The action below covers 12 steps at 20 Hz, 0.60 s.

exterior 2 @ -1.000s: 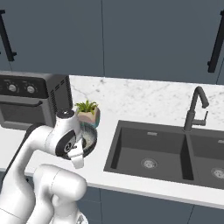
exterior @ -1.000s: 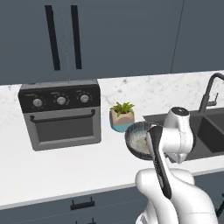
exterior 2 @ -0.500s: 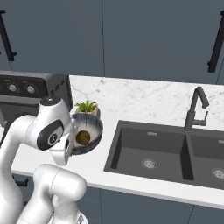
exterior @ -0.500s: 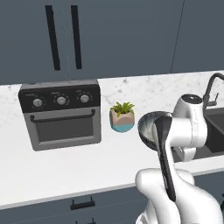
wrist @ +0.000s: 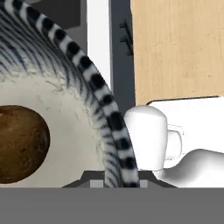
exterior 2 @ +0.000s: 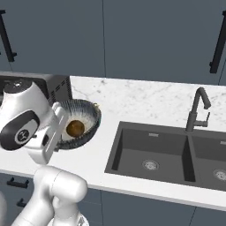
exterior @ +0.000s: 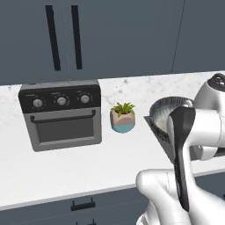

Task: Pick the mushroom from the sink and place it in the bowl. Then pick the bowl and place it in the microwave. Then close the microwave door and press the start button.

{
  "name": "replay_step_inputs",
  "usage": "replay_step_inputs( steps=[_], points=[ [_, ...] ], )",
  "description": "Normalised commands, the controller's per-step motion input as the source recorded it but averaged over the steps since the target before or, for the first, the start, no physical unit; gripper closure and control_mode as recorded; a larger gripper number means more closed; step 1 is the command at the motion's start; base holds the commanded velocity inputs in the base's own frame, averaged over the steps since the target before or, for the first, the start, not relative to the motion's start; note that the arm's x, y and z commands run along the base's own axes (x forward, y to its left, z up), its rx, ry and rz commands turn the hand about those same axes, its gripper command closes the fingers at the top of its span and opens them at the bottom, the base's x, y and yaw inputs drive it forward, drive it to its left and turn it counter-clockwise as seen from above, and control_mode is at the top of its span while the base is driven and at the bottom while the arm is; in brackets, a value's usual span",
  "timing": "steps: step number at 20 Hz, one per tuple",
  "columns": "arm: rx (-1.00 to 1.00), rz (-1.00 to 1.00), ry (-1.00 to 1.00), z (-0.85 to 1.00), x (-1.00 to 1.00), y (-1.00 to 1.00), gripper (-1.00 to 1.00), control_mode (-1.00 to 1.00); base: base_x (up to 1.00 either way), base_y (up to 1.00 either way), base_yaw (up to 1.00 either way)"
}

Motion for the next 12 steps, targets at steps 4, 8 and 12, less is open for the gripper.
replay_step_inputs(
  steps=[4, 8, 12],
  points=[
    [0.02, -0.05, 0.1, 0.88, -0.7, 0.0, 1.0, -1.0, 0.0, 0.0, 0.0],
    [0.0, -0.03, 0.04, 0.58, -0.7, 0.0, 1.0, -1.0, 0.0, 0.0, 0.0],
    [0.0, 0.0, -0.17, 0.28, -0.49, 0.01, 1.0, -1.0, 0.0, 0.0, 0.0]
  ],
)
